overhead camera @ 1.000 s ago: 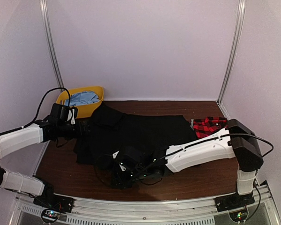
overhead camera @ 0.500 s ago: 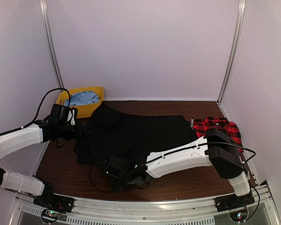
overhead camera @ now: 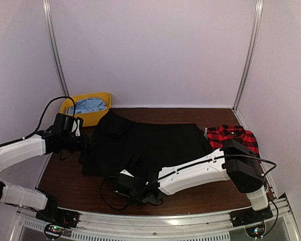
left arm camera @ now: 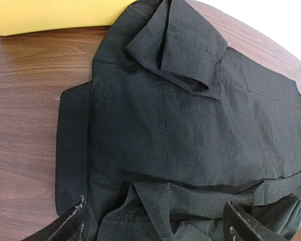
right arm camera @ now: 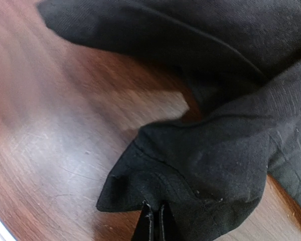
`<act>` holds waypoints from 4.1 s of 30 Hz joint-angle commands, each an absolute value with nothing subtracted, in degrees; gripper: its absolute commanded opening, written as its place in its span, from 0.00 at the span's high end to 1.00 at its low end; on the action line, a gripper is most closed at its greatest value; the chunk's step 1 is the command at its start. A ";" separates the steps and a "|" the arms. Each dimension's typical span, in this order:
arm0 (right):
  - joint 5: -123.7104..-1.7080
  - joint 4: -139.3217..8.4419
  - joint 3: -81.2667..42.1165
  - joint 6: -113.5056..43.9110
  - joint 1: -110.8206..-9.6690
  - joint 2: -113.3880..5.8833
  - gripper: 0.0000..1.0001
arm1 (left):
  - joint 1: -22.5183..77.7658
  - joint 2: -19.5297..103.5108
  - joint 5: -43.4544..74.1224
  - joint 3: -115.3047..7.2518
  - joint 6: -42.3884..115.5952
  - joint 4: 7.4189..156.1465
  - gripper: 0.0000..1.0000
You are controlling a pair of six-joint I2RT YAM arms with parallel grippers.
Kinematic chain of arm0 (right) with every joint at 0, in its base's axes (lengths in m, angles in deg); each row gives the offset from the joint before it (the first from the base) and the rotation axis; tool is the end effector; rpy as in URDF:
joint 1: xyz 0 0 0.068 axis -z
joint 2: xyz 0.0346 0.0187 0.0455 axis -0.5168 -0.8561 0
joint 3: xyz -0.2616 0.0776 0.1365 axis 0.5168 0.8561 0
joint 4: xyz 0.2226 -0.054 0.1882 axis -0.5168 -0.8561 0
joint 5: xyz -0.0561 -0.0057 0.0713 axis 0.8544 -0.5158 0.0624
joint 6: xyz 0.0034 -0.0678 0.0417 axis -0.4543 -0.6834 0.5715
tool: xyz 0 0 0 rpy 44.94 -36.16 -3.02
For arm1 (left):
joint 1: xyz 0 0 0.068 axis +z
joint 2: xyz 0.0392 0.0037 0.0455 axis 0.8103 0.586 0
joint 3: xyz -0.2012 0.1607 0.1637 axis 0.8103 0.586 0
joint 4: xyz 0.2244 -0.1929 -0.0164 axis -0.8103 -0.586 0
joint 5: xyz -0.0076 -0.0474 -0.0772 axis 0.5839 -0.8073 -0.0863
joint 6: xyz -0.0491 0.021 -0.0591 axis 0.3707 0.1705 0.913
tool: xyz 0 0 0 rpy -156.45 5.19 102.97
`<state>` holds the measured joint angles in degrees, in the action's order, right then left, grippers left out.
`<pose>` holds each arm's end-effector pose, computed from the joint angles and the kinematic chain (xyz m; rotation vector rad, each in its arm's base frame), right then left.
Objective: Fold and stack the long sleeve shirts
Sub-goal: Pick up the sleeve from the center of the board, then pass from the right arm to the left
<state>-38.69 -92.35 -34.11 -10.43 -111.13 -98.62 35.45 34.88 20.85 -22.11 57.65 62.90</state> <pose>0.1095 0.5101 0.1131 -1.0055 2.4327 0.3016 0.2719 -0.0955 0.2096 -0.2685 2.3915 -0.4855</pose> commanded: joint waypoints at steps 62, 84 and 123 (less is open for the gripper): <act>-77.45 -39.69 -32.26 27.75 -81.19 -85.17 1.00 | 24.71 36.39 3.86 -32.88 35.48 78.40 0.09; -78.07 -34.82 -28.62 32.00 -81.12 -85.26 1.00 | 19.67 44.89 8.26 -35.03 30.67 93.18 0.29; -73.55 -43.91 -14.89 16.77 -78.31 -68.30 0.43 | 28.41 50.58 4.95 -62.42 16.15 64.59 1.00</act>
